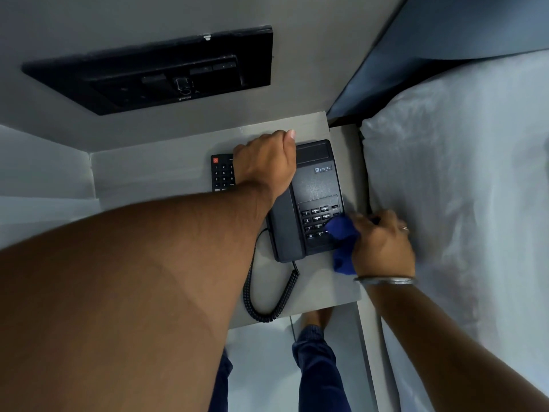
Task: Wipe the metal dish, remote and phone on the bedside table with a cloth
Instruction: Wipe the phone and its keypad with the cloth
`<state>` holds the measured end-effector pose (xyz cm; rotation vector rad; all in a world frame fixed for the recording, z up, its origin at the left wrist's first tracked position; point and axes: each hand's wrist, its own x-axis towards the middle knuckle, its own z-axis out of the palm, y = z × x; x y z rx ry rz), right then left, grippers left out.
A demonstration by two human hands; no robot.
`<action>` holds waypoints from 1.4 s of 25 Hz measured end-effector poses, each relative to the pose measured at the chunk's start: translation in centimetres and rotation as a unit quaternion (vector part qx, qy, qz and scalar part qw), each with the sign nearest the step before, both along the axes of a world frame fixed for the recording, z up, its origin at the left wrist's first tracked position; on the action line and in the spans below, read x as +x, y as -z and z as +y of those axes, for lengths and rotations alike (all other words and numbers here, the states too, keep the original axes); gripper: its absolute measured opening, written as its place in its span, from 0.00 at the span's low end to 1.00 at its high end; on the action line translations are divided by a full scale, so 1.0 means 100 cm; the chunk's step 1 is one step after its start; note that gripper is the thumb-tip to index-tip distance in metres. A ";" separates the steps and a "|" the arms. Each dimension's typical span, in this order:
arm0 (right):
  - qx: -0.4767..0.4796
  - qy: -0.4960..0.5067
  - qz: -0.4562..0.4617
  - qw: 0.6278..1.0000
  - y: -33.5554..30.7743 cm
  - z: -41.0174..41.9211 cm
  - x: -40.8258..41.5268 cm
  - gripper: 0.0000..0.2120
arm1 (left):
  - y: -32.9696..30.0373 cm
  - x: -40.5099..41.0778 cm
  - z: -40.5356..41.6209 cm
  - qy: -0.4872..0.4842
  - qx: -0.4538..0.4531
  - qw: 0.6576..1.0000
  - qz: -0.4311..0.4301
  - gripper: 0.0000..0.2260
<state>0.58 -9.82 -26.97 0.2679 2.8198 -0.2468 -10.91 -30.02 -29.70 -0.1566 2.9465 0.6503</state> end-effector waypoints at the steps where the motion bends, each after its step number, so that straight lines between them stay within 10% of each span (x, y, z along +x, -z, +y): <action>1: -0.005 0.038 -0.010 0.999 -0.002 0.009 0.000 0.17 | 0.000 0.000 0.000 -0.001 0.000 1.000 -0.002 0.17; 13: -0.088 -0.218 0.069 0.970 0.005 -0.032 0.019 0.15 | -0.002 0.000 0.001 0.002 -0.002 1.000 -0.001 0.17; 18: -0.072 0.070 0.065 0.993 0.013 0.013 0.035 0.18 | -0.001 -0.002 0.001 0.002 0.002 1.000 -0.006 0.17; 26: -0.190 -0.103 0.094 0.972 0.033 -0.041 0.073 0.17 | 0.001 -0.001 0.000 0.017 0.010 1.000 -0.003 0.17; 30: -0.150 0.160 0.071 0.973 0.048 0.015 0.076 0.10 | -0.002 -0.001 -0.001 0.036 0.024 0.999 0.011 0.14; 35: -0.189 0.015 0.176 0.966 0.020 0.001 0.051 0.20 | 0.001 -0.003 -0.002 0.047 0.002 0.999 -0.006 0.21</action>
